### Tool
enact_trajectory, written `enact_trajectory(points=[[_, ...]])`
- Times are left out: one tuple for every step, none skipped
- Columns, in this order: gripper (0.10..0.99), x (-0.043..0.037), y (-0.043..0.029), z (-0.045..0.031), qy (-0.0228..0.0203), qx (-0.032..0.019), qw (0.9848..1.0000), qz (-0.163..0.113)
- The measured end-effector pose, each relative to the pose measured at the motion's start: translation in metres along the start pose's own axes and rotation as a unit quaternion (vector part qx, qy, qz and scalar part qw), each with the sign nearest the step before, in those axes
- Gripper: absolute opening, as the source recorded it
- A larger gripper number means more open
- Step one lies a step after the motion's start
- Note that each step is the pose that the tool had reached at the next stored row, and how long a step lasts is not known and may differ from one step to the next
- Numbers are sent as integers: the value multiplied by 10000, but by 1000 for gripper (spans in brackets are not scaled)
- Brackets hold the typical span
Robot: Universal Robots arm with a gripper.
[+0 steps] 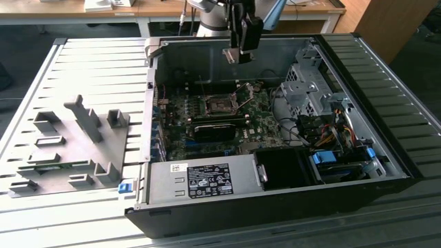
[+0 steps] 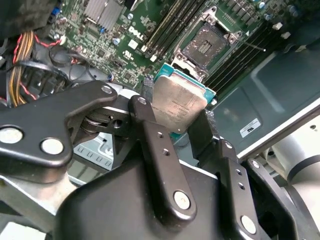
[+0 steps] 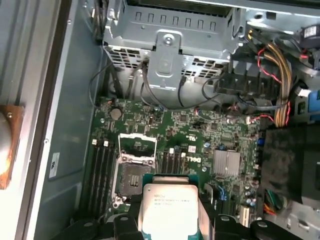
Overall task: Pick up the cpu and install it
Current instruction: 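Place the cpu into insertion slot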
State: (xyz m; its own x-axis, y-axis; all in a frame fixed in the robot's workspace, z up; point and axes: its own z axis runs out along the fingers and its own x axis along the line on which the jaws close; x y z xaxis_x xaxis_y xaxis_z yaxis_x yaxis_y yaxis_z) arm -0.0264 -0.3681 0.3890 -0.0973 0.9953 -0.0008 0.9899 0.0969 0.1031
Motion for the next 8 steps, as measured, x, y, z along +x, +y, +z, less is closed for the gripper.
enact_trajectory(points=[[529, 0, 0, 3, 3, 29, 10000, 21], [529, 0, -1, 9, 4, 58, 10000, 40], [529, 0, -2, 17, 4, 76, 9999, 70], [529, 2, -3, 23, -2, 81, 9999, 118], [529, 2, -4, 30, -8, 82, 9998, 183], [529, 3, -4, 37, -15, 82, 9996, 257], [529, 3, -5, 44, -23, 82, 9994, 335], [529, 4, -5, 50, -31, 82, 9991, 412]])
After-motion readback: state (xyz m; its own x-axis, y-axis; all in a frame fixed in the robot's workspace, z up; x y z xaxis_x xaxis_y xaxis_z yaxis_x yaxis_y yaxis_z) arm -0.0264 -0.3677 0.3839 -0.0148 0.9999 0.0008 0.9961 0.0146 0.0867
